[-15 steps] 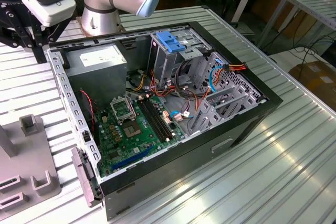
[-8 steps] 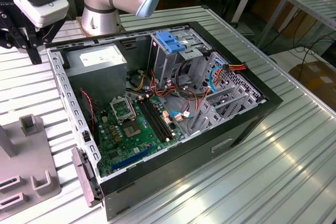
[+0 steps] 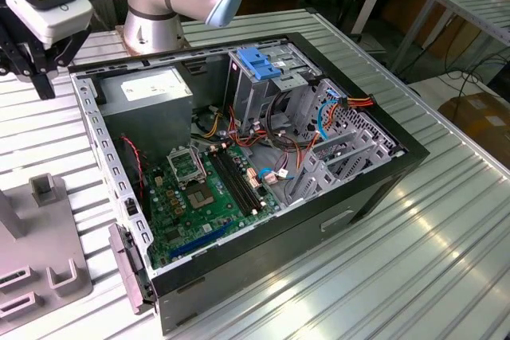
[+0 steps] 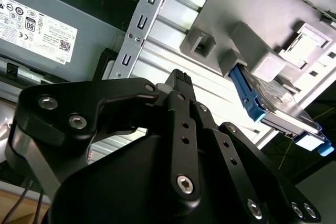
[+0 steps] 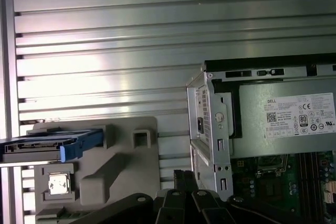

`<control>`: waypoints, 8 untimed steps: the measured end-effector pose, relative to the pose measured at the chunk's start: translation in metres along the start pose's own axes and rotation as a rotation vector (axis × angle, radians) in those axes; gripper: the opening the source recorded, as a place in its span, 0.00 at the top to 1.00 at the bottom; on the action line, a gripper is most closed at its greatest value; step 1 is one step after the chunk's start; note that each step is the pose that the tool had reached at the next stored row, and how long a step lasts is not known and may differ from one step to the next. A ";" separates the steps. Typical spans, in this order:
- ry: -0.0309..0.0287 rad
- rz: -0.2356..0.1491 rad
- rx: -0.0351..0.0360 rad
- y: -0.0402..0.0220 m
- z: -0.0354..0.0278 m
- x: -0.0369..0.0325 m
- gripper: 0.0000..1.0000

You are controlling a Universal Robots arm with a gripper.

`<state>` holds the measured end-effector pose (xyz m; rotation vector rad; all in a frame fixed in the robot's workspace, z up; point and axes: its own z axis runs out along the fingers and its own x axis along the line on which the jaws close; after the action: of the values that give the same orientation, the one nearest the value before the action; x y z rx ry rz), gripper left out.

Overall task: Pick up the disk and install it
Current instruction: 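Reach for the disk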

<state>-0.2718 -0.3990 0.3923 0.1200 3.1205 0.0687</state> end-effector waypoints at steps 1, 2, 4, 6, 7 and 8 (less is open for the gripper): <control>0.0001 0.000 0.0000 -0.0001 0.0000 0.0010 0.89; 0.0001 0.000 0.0000 -0.0001 0.0000 0.0018 0.89; 0.0000 0.000 0.0000 -0.0003 -0.0001 0.0038 0.89; 0.0001 0.000 0.0001 -0.0004 -0.0001 0.0057 0.89; 0.0001 0.000 0.0001 -0.0005 -0.0001 0.0072 0.89; 0.0000 0.000 0.0000 -0.0006 -0.0001 0.0084 0.89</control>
<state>-0.2802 -0.3989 0.3923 0.1199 3.1205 0.0687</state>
